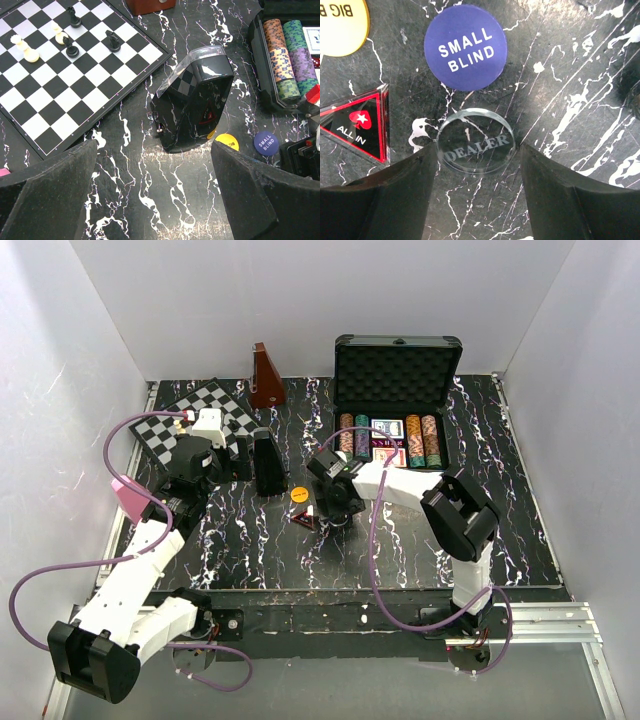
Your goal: Pack up texas hold em set
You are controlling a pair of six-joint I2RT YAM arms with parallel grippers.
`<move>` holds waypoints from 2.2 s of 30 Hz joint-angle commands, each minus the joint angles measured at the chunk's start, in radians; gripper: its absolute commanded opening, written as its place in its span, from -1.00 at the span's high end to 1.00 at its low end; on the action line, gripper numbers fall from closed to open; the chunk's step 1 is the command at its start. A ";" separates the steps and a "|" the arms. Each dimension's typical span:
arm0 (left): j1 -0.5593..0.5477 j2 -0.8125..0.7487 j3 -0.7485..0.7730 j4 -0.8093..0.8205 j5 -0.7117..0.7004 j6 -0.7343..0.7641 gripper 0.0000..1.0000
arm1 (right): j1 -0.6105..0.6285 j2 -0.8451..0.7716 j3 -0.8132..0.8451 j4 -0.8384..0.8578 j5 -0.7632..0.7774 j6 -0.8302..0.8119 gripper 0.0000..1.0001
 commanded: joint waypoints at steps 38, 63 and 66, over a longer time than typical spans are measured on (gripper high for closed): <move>0.000 -0.019 0.000 0.009 -0.007 0.006 -0.96 | -0.493 0.169 0.629 -0.134 -0.037 -0.345 0.55; -0.002 -0.018 0.001 0.010 0.003 0.003 -0.96 | -0.514 0.444 0.882 -0.170 -0.002 -0.367 0.51; -0.002 -0.018 0.001 0.010 0.005 0.003 -0.96 | -0.514 0.455 0.873 -0.171 -0.009 -0.365 0.51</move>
